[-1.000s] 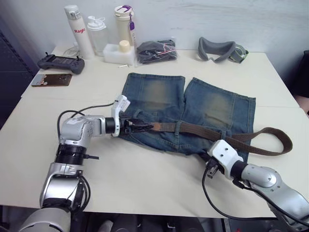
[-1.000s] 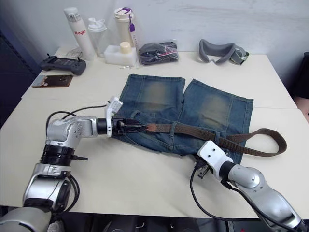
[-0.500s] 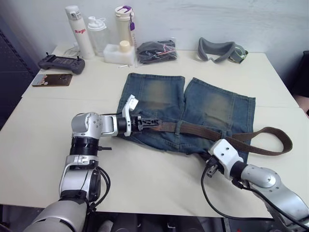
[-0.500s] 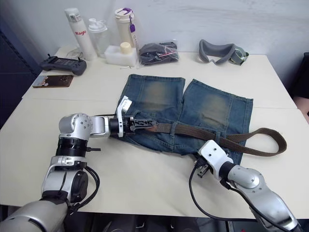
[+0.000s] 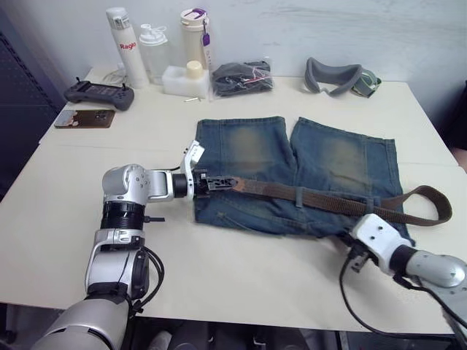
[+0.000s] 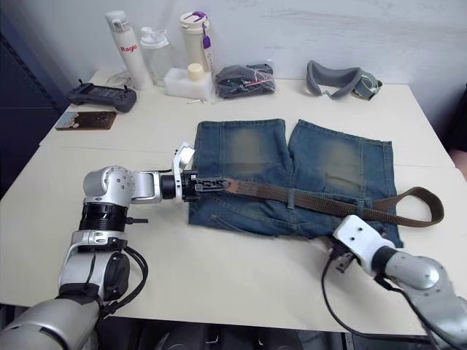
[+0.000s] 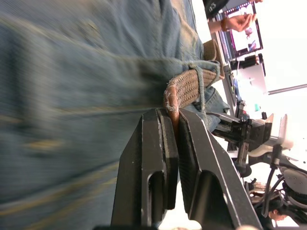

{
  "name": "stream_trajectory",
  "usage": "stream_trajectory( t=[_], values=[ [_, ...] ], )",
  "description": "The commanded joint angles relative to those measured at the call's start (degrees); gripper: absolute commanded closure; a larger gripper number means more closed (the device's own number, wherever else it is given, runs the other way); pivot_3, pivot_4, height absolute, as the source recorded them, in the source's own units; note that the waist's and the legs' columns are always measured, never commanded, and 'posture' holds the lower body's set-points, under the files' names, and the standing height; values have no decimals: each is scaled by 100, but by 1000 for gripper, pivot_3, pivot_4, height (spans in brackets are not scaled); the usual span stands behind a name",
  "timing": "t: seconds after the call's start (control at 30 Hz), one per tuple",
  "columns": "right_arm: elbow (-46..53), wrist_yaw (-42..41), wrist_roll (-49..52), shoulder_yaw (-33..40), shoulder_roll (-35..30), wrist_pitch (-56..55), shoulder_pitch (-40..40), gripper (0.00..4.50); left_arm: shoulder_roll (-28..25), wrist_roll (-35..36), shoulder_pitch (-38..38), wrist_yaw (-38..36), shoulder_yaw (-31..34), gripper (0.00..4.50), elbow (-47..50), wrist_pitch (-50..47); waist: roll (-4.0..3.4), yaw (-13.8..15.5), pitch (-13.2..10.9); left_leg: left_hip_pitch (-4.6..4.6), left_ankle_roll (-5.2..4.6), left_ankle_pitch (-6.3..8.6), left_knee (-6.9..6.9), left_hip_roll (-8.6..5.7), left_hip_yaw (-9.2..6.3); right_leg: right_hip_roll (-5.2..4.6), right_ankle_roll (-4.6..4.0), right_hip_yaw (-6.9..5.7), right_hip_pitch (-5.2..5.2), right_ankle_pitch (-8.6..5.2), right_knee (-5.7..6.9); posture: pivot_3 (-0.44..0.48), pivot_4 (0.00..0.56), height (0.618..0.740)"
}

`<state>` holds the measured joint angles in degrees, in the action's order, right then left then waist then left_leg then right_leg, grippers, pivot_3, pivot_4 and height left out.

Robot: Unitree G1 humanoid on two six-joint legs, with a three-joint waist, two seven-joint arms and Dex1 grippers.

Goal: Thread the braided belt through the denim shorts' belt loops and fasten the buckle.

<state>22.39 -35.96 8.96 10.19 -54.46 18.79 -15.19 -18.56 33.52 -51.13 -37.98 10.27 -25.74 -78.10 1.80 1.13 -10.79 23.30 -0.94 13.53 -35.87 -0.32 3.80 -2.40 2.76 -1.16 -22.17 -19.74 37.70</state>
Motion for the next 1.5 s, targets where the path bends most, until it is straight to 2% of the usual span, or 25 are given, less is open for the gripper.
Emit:
stream_trajectory(
  t=[0.03,0.17,0.37,0.53,0.57,0.63,0.67,0.7,0.83,0.87,0.9,1.0,1.13,1.3,1.33,1.4,1.5],
  values=[
    [-750,-468,-198,560,-302,-771,-157,4500,-115,64,-132,39,170,4465,8,84,0,15,0,0,0,0,-1,0,0,0,0,0,0,0,0,0,150,738],
    [-1622,-748,-341,684,-474,-1599,-1,4500,-154,69,-75,60,149,4465,66,65,1,18,0,-2,-12,-3,-8,0,-2,0,2,-3,8,1,0,0,150,738],
    [-2694,-767,-886,401,-610,-2768,484,4500,-116,94,-41,78,145,4465,152,77,0,6,-1,-10,2,5,-13,0,-3,0,4,-3,18,2,0,0,150,738],
    [-2994,-773,-879,544,-513,-3183,696,4500,59,103,-38,115,127,4465,112,164,0,4,-1,-11,-1,2,-16,0,-3,0,4,-4,20,2,0,0,150,738],
    [-2974,-812,-824,586,-502,-3194,685,3588,97,100,-44,140,135,4500,104,179,0,5,-1,-11,2,3,-16,0,-3,0,4,-4,20,2,0,0,150,738],
    [-2821,-875,-732,725,-504,-3106,576,2947,170,114,12,63,4,4500,189,201,0,7,-1,-12,4,4,-16,0,-4,0,5,-4,21,2,0,0,150,738],
    [-2747,-899,-698,802,-502,-3055,512,2358,209,116,37,63,-24,4500,212,192,0,7,-1,-12,5,5,-15,0,-4,0,5,-4,21,2,0,0,150,738],
    [-2667,-921,-658,895,-499,-3008,442,2040,236,99,59,83,-46,4075,218,193,-1,7,-1,-12,6,6,-15,0,-4,0,5,-5,22,2,0,0,150,738],
    [-2332,-908,-549,1285,-466,-2795,286,134,240,86,57,175,62,2360,149,176,-1,-13,-2,-14,9,7,-16,0,-5,0,5,-5,23,2,-1,0,150,738],
    [-2110,-904,-344,1474,-403,-2540,282,0,200,133,38,143,118,1872,136,149,-1,-26,-2,-14,10,7,-16,0,-5,1,5,-5,24,2,0,0,150,738],
    [-1948,-906,-196,1602,-353,-2346,283,0,171,168,25,115,151,1454,132,130,-2,-46,-2,-15,11,8,-17,0,-4,1,5,-4,24,2,1,0,150,738],
    [-905,-872,1040,2054,-59,-714,360,0,137,278,-44,98,299,138,142,42,-2,-100,-2,-19,20,5,-12,3,-9,2,4,-5,24,2,5,0,150,738],
    [794,-368,3632,1956,402,1773,229,0,200,340,17,117,246,59,317,-56,-2,-105,-2,-19,22,5,-11,5,-24,2,3,-14,27,2,4,0,150,738],
    [1623,1370,5630,844,1519,3014,765,0,63,270,64,288,391,59,327,49,-3,-133,-2,-14,8,14,-12,6,-30,-3,1,-19,27,0,2,0,150,738],
    [1631,1722,5765,589,1808,3129,922,0,-26,226,76,292,407,59,329,159,-3,-135,-2,-14,3,17,-12,6,-30,-4,0,-18,25,1,2,0,150,738],
    [1717,2018,5283,-70,2068,3225,1244,0,-291,135,165,155,294,59,459,440,-4,-149,-3,-12,3,17,-11,6,-28,-5,0,-18,20,1,3,0,150,738],
    [1875,1793,3484,-1211,1507,2756,1592,0,-718,112,339,-196,-35,59,733,643,-8,-145,-5,-4,6,15,-4,5,-19,-5,-6,-12,2,-1,4,0,150,738]
  ],
)
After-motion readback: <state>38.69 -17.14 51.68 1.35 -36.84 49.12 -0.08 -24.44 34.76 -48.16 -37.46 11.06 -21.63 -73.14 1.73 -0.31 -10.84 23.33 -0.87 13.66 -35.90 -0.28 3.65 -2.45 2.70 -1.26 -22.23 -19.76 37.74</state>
